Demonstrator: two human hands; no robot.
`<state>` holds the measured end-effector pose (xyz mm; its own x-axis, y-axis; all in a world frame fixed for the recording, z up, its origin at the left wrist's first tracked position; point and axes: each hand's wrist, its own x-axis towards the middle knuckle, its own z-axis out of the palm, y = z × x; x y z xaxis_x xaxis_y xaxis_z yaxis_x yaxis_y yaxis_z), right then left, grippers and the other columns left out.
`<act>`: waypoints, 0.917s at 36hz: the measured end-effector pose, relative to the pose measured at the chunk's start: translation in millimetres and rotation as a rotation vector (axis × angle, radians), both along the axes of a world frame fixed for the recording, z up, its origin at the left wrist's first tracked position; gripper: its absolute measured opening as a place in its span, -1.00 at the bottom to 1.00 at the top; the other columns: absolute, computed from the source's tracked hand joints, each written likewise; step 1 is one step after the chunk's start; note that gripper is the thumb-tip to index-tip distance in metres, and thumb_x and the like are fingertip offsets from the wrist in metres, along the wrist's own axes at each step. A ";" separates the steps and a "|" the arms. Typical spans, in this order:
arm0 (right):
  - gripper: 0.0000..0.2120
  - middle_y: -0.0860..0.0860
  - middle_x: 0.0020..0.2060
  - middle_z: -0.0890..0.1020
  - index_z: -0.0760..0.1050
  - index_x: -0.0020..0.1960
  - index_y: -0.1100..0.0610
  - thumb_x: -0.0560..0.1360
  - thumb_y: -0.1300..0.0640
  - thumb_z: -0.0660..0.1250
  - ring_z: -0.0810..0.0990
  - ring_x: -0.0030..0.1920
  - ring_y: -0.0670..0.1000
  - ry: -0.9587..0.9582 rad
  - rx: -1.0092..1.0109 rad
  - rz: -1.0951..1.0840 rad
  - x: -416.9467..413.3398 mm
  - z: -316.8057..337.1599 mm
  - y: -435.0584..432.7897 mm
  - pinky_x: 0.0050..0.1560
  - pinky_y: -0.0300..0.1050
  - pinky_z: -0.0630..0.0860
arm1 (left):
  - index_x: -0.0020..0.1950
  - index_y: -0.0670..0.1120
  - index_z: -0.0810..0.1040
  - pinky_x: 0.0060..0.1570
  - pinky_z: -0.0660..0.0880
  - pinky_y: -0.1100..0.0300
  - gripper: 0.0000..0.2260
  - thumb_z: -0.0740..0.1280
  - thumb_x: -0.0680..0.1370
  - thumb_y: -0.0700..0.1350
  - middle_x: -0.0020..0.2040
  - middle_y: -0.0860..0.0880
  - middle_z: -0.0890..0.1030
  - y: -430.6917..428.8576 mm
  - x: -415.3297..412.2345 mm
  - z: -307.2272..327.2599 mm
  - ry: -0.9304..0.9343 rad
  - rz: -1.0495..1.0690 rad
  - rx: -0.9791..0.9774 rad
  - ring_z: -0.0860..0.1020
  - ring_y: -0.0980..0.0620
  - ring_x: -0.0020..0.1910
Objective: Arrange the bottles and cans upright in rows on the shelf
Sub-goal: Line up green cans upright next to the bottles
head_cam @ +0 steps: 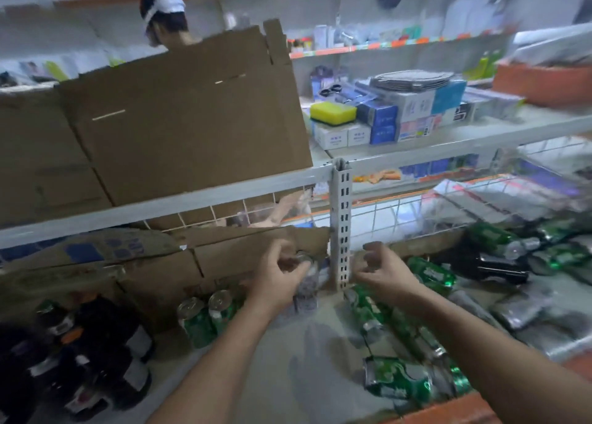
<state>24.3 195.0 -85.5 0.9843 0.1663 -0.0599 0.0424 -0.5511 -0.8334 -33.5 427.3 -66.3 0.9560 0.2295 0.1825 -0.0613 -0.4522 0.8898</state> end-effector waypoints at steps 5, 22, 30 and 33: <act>-0.30 0.08 0.24 0.59 0.39 0.43 0.10 0.36 0.02 0.58 0.60 0.23 0.06 -0.033 -0.017 -0.107 -13.8 13.6 -65.3 0.25 0.01 0.56 | 0.07 0.17 0.52 0.00 0.53 0.26 -0.70 0.53 0.46 -0.10 -0.06 0.06 0.67 -53.7 17.4 1.6 0.007 -0.190 0.028 0.63 0.10 -0.04; -0.46 0.03 0.10 0.63 0.45 0.30 0.08 0.39 0.15 0.56 0.63 0.10 0.04 0.028 0.009 -0.309 50.1 -6.0 -333.7 0.14 -0.04 0.56 | 0.41 0.10 0.37 0.08 0.46 0.20 -0.48 0.48 0.52 0.08 0.21 0.08 0.54 -312.4 114.1 -16.5 0.308 -0.380 0.123 0.52 0.09 0.21; -0.44 -0.02 -0.04 0.58 0.41 0.30 0.08 0.40 0.14 0.58 0.55 -0.11 -0.14 0.079 0.004 -0.281 102.3 -3.7 -414.0 -0.20 -0.26 0.47 | 0.41 0.11 0.39 -0.07 0.43 0.23 -0.48 0.48 0.51 0.08 0.25 0.05 0.56 -389.4 165.1 -16.9 0.363 -0.343 0.124 0.52 0.05 0.19; -0.47 0.05 0.00 0.60 0.36 0.23 0.01 0.39 0.11 0.58 0.60 -0.10 -0.03 0.112 0.031 -0.228 118.2 -5.6 -410.9 -0.14 -0.13 0.56 | 0.42 0.13 0.38 -0.08 0.44 0.24 -0.47 0.50 0.50 0.04 0.25 0.03 0.54 -392.5 175.9 -22.1 0.396 -0.297 0.106 0.53 0.04 0.19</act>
